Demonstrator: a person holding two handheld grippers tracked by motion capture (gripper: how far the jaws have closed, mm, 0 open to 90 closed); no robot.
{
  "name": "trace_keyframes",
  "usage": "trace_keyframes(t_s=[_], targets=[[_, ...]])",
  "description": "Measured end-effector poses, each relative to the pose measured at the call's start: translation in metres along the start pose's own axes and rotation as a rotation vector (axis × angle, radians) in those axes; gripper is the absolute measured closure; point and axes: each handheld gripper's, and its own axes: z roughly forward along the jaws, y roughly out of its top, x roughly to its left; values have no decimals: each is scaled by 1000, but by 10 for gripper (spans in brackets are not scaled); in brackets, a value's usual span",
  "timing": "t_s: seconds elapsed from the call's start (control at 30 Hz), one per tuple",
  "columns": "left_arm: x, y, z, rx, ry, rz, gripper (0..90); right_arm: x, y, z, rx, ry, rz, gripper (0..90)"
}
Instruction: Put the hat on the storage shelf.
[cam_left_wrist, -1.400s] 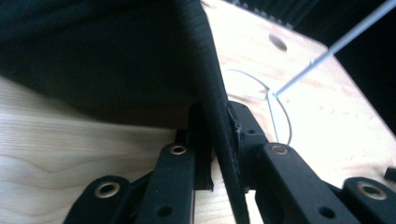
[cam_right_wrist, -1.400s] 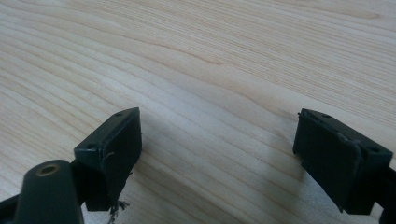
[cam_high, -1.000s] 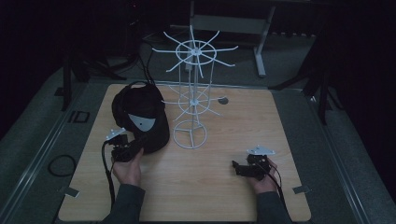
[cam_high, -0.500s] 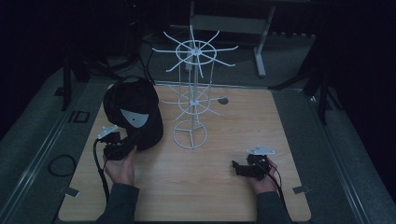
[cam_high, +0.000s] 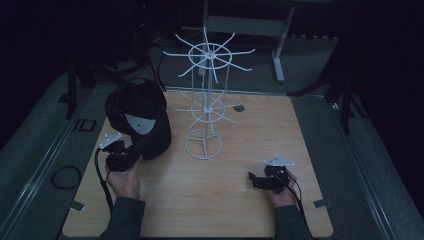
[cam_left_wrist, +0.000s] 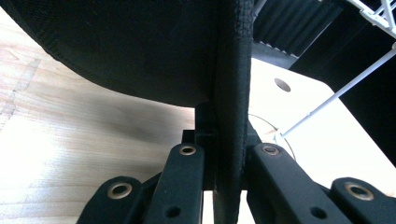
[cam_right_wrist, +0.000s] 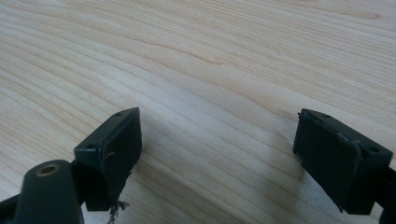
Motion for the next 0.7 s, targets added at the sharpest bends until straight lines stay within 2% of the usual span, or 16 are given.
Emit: trace_keyframes(t_s=[0.4, 0.7], targets=[[-3, 6, -7, -8, -5, 22, 866, 0, 0, 0, -1, 0, -1, 151], [-6, 12, -14, -13, -6, 56, 867, 0, 0, 0, 0, -1, 0, 151]])
